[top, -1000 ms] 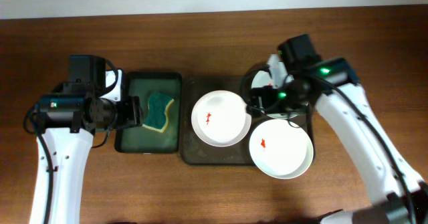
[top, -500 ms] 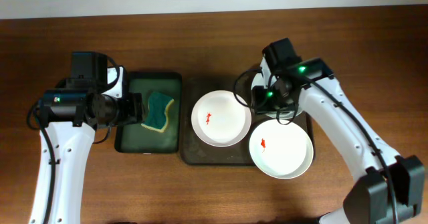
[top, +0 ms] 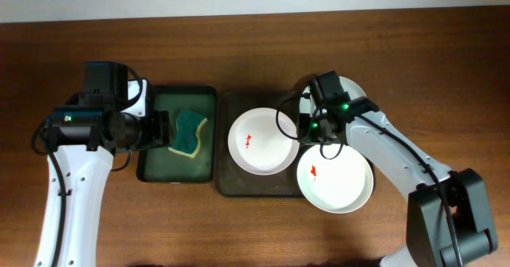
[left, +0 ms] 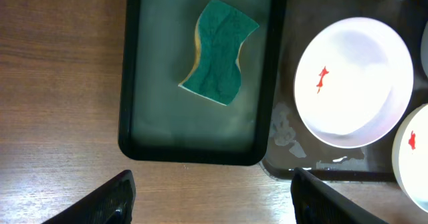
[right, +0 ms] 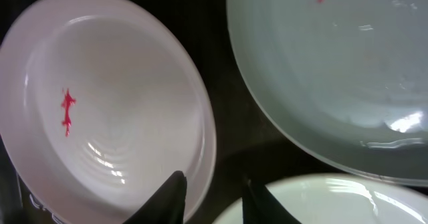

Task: Clean dirty plates on tray and stack at the side
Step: 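Move the right gripper to the rim of the pink plate, then close the right gripper on the pink plate rim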

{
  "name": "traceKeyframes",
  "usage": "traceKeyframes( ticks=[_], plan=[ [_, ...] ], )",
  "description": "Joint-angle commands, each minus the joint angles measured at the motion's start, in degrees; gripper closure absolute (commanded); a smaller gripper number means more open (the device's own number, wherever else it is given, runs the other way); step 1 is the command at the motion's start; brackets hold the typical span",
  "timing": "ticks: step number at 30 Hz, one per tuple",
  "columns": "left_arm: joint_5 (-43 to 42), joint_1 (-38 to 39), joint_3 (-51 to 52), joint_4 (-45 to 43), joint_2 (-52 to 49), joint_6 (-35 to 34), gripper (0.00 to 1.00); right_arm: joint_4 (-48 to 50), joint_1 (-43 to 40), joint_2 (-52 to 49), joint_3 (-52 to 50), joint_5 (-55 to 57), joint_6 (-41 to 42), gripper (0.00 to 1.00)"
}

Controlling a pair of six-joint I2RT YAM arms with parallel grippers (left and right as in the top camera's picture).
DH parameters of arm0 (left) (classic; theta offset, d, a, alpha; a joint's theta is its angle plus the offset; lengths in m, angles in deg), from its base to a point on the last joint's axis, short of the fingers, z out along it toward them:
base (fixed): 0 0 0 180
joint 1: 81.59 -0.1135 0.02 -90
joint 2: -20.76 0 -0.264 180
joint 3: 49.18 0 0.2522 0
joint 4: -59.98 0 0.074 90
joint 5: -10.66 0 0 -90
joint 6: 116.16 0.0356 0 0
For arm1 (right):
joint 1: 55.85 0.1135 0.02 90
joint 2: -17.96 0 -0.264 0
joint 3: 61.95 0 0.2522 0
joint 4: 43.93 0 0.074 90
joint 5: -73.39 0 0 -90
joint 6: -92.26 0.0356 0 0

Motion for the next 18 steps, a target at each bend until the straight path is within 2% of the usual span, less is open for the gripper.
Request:
traceKeyframes(
  ticks=[1, 6, 11, 18],
  plan=[
    [-0.6, 0.3, -0.6, -0.1, -0.6, 0.3, 0.28, 3.1, 1.1, -0.2, -3.0, 0.7, 2.1, 0.71],
    [-0.6, 0.3, -0.6, -0.1, -0.6, 0.3, 0.28, 7.3, 1.9, -0.2, -5.7, 1.7, 4.1, 0.72],
    [-0.6, 0.3, -0.6, -0.1, -0.6, 0.3, 0.30, 10.3, 2.1, -0.2, -7.6, 3.2, 5.6, 0.78],
    [-0.6, 0.3, -0.6, -0.1, -0.6, 0.3, 0.30, 13.1, 2.3, -0.3, -9.6, 3.3, 7.0, 0.78]
  ],
)
